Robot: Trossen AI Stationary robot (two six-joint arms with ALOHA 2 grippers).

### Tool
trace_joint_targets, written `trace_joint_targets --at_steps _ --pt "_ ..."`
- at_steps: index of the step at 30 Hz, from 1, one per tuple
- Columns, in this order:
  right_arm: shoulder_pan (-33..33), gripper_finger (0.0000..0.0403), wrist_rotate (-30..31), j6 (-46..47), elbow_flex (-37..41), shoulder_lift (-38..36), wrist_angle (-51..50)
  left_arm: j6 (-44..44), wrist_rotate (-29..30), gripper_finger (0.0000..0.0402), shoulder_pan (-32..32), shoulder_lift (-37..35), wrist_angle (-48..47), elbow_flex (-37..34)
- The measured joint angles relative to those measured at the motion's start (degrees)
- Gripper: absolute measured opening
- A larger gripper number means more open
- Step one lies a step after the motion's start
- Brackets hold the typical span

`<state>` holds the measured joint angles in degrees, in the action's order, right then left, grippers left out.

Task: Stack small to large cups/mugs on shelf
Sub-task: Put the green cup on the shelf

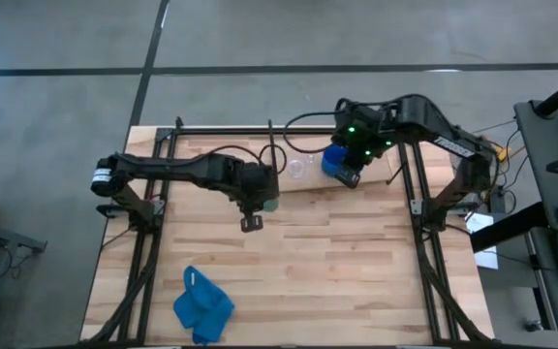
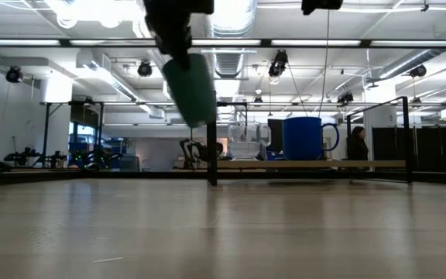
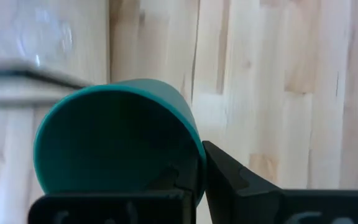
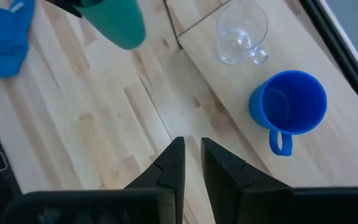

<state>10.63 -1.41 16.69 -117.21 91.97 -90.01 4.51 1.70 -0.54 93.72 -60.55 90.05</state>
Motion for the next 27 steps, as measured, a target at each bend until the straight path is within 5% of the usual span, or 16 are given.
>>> trace_joint_targets --at_steps 27 --pt "-0.17 0.0047 1.05 5.85 0.0 -10.27 0.0 -14.42 -0.99 0.0 -0.09 28.23 0.07 34.12"
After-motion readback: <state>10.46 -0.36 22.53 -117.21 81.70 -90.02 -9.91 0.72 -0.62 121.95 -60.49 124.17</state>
